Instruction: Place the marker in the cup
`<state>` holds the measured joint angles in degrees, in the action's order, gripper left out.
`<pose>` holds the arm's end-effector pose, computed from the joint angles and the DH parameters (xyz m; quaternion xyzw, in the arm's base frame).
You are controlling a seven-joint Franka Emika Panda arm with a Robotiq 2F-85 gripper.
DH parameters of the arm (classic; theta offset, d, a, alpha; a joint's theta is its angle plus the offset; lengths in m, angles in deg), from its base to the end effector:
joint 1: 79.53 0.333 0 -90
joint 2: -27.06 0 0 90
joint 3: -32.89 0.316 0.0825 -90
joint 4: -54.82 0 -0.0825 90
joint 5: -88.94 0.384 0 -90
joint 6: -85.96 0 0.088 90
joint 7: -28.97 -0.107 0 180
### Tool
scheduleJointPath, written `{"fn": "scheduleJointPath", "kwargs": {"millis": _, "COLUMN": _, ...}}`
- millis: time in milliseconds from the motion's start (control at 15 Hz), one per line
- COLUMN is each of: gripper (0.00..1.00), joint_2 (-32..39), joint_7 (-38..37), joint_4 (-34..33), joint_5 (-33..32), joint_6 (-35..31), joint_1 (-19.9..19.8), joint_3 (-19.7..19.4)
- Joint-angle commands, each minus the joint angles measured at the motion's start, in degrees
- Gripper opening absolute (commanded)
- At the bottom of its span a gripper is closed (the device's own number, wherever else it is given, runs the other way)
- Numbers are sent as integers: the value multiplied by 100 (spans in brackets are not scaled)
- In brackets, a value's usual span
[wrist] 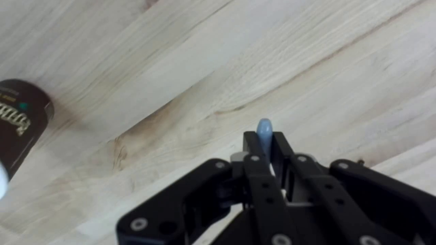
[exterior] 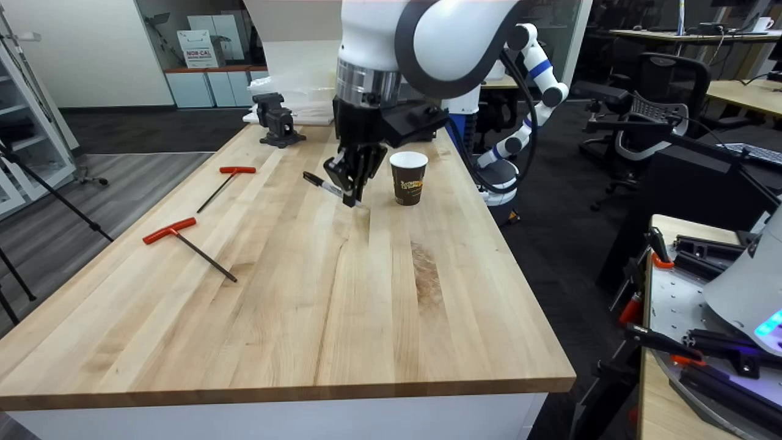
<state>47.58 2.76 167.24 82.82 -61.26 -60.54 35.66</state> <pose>0.5916 0.2362 0.3171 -0.9919 0.0001 -0.1244 0.0268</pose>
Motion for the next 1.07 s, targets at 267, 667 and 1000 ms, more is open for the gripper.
{"fn": "scheduleJointPath", "kwargs": {"millis": 267, "gripper": 5, "joint_2": -895, "joint_7": -896, "joint_4": 336, "joint_5": -1357, "joint_6": 330, "joint_1": -171, "joint_3": -754}}
{"fn": "scheduleJointPath", "kwargs": {"millis": 667, "gripper": 5, "joint_2": -1336, "joint_7": -911, "joint_4": 565, "joint_5": -1695, "joint_6": 431, "joint_1": -541, "joint_3": -679}}
{"fn": "scheduleJointPath", "kwargs": {"millis": 1000, "gripper": 5, "joint_2": -1598, "joint_7": -1178, "joint_4": 1048, "joint_5": -1765, "joint_6": -7, "joint_1": -799, "joint_3": -661}}
